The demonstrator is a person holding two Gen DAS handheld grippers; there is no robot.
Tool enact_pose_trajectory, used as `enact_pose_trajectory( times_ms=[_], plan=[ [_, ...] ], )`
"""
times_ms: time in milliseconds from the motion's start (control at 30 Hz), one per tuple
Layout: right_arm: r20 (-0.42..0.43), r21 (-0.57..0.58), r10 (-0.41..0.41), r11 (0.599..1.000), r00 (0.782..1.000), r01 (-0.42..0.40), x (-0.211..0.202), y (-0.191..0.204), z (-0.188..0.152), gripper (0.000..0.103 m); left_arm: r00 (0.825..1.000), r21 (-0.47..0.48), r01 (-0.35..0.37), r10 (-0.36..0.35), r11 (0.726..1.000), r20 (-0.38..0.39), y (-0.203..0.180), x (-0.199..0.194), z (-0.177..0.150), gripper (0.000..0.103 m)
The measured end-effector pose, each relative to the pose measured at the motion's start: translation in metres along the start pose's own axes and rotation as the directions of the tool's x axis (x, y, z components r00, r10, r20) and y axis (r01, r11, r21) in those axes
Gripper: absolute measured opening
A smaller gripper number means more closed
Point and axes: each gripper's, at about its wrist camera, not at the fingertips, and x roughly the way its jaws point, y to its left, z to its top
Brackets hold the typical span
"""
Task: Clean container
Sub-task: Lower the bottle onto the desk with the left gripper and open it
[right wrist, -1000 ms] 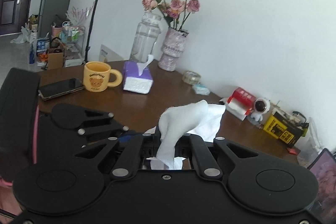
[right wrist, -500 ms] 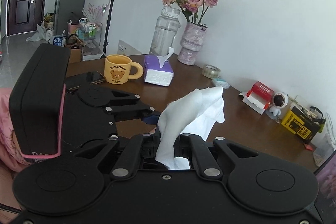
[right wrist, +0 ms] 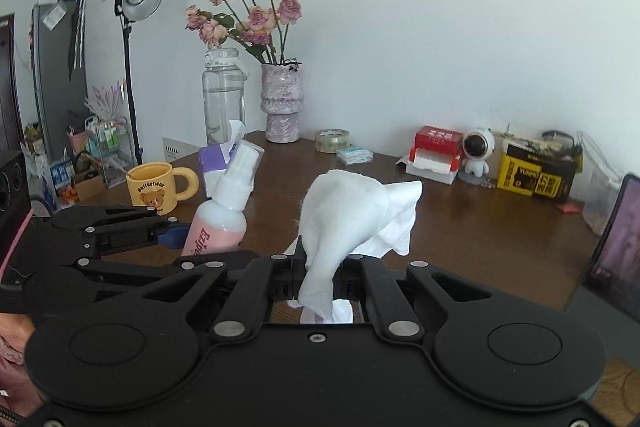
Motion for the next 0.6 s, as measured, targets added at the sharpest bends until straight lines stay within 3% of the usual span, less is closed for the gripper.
enact_pose_trajectory(
  times_ms=[133, 300, 433, 600],
  plan=[
    [0.036, 0.085, 0.075, 0.993, 0.997, -0.078, 0.007, -0.019, -0.004, 0.005, 0.995, 0.012, 0.099, -0.099, 0.995, -0.029, 0.0, 0.01, 0.001, 0.033],
    [0.066, 0.078, 0.149, 0.985, 0.987, -0.154, 0.014, -0.025, 0.003, 0.005, 0.988, 0.1, 0.138, -0.13, 0.985, -0.078, -0.013, 0.026, -0.005, 0.034],
    [0.064, 0.068, 0.148, 0.986, 0.987, -0.153, 0.023, -0.026, 0.002, 0.005, 0.983, 0.09, 0.133, -0.12, 0.987, -0.137, -0.01, 0.054, -0.01, 0.033],
    [0.082, 0.138, 0.069, 0.987, 0.994, -0.08, 0.029, -0.05, -0.005, 0.006, 0.981, 0.066, 0.082, -0.069, 0.994, -0.182, 0.007, 0.087, -0.012, 0.033]
  ],
)
